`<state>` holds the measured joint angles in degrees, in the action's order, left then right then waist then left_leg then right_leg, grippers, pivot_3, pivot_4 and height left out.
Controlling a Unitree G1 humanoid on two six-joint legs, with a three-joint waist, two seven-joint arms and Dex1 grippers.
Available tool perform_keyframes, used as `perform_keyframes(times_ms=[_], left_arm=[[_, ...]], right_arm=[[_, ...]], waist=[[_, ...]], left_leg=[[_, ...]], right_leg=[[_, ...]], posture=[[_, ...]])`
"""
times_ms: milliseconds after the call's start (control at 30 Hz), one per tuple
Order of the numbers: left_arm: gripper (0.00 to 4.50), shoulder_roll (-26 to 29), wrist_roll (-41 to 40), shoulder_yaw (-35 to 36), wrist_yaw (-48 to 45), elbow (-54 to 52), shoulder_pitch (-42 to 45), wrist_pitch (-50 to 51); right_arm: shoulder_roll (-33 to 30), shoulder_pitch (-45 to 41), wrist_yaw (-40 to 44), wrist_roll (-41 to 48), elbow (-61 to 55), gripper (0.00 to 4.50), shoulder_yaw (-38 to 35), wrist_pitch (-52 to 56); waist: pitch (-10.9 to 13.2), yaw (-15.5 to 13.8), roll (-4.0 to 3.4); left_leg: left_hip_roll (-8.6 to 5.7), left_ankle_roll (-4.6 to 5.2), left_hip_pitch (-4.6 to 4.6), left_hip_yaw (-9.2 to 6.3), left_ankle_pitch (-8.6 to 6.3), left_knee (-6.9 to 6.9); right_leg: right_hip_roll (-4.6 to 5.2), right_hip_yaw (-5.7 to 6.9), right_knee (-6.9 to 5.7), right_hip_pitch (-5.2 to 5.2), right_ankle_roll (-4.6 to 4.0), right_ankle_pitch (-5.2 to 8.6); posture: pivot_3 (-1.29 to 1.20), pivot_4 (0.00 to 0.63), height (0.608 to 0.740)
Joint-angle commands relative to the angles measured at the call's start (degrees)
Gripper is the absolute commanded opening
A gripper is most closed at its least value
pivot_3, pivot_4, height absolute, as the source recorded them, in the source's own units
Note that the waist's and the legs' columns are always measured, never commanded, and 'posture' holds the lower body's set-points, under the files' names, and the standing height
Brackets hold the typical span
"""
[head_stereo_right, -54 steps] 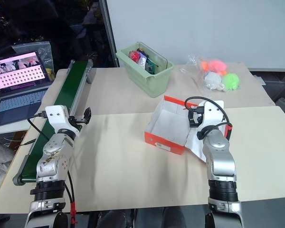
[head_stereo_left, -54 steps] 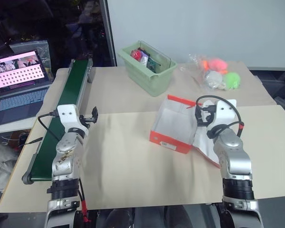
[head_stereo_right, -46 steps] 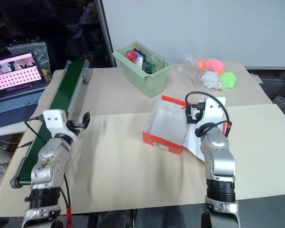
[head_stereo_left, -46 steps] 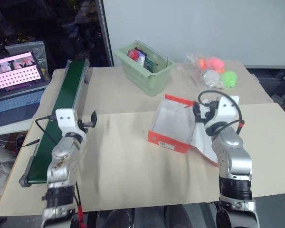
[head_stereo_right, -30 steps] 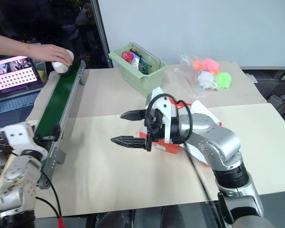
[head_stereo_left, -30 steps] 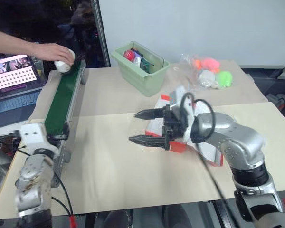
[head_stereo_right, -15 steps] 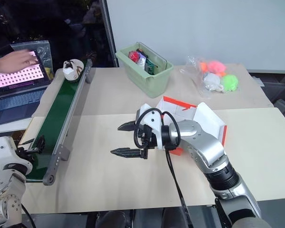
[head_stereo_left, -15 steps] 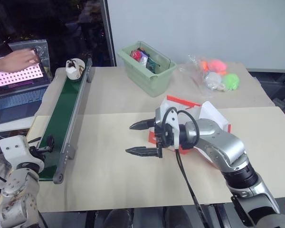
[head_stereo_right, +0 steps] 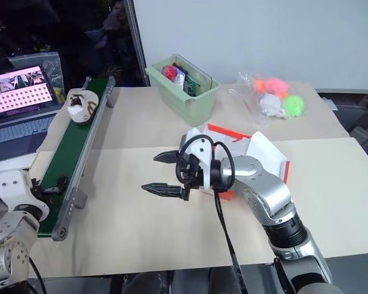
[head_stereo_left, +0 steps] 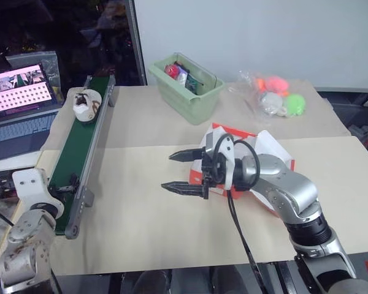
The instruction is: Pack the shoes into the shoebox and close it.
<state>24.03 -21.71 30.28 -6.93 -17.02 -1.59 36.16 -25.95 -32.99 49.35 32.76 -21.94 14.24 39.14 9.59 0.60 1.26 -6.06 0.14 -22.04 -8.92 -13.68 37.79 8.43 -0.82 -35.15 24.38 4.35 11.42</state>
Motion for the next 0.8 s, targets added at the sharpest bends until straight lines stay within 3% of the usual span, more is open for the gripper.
perform_keyframes(times_ms=[33, 433, 800], left_arm=[[4.5, 1.55, 0.22, 0.13, 0.46, -1.21, 1.73, 1.45], [4.5, 1.62, 0.07, 1.16, 0.05, -0.06, 3.38, 1.87], [4.5, 2.43, 1.2, 0.08, 0.46, 2.09, 3.56, 4.27]], right_arm=[[-0.4, 0.16, -0.08, -0.1, -2.29, 4.46, -0.64, -0.28], [-1.4, 1.83, 0.41, -6.29, -0.12, 4.46, 2.15, -3.52], [-0.44, 1.47, -0.4, -5.45, -1.1, 4.46, -0.51, -2.78]], waist=[[0.0, 0.11, 0.0], [0.0, 0.15, 0.0], [0.0, 0.12, 0.0]], left_leg=[[0.0, 0.0, 0.0, 0.0, 0.0, 0.0], [0.02, -0.02, 0.03, 0.06, -0.01, 0.0], [0.02, -0.02, 0.03, 0.06, -0.01, 0.0]], right_leg=[[0.0, 0.0, 0.0, 0.0, -0.01, -0.01], [-0.02, -0.03, 0.02, 0.0, -0.05, -0.03], [-0.02, -0.03, 0.02, 0.0, -0.06, -0.04]], posture=[[0.0, 0.15, 0.74], [0.0, 0.15, 0.74], [0.0, 0.15, 0.74]])
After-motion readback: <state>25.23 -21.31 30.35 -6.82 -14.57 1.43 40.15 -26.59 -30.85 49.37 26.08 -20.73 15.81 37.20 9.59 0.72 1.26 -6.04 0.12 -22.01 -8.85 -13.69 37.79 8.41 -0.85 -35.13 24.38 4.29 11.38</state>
